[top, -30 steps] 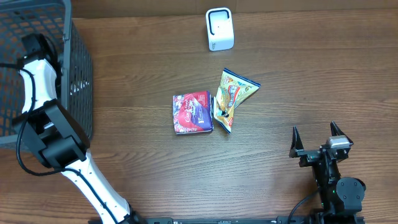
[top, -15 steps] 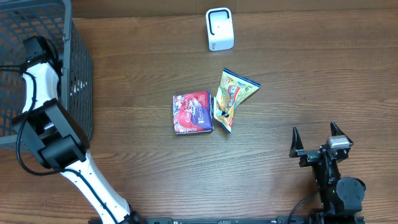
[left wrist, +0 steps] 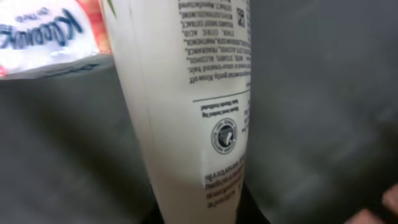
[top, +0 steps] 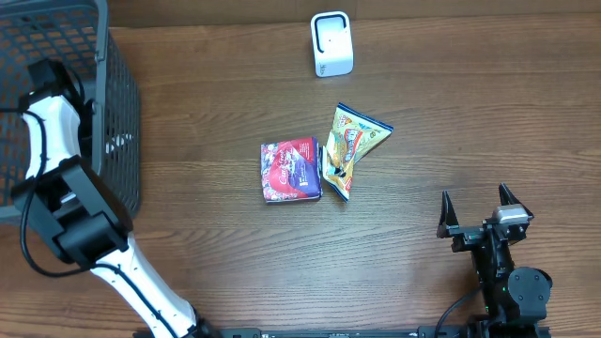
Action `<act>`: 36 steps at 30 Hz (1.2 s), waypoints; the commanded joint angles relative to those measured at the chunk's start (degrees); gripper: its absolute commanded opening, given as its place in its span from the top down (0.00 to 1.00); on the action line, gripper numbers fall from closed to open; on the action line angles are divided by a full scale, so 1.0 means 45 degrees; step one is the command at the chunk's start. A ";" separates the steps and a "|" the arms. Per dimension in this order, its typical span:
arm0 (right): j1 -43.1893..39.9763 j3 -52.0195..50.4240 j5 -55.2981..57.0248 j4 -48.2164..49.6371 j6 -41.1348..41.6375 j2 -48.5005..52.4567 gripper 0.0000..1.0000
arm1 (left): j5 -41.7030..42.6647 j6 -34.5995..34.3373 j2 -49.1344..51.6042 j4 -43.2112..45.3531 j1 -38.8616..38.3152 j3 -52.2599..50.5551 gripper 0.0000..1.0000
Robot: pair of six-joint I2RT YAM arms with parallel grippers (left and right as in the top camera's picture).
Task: Scan the item barcode
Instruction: 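Lift the white tube out and carry it toward the snack packets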
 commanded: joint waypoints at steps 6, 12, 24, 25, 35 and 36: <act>-0.0034 -0.0126 0.0044 0.0078 0.0053 -0.0092 0.00 | -0.0748 0.0044 -0.4469 -0.0209 0.0102 0.0078 0.96; -0.0034 -0.0126 0.0044 0.0078 0.0053 -0.0092 0.00 | -0.0539 0.0039 -0.6596 -0.0559 0.0068 0.0078 0.96; -0.0034 -0.0126 0.0044 0.0078 0.0053 -0.0092 0.00 | 0.2866 0.0928 -0.9549 -0.1977 -0.2089 0.0078 0.96; -0.0034 -0.0126 0.0044 0.0078 0.0053 -0.0092 0.00 | 0.2875 0.0923 -0.9617 -0.2195 -0.2526 0.0078 0.96; -0.0034 -0.0126 0.0044 0.0078 0.0053 -0.0092 0.00 | 0.2958 0.1627 -0.8548 -0.3687 -0.8903 0.0049 0.96; -0.0034 -0.0126 0.0044 0.0078 0.0053 -0.0092 0.00 | 0.2958 0.1627 -0.8325 -0.3691 -0.9423 0.0049 0.96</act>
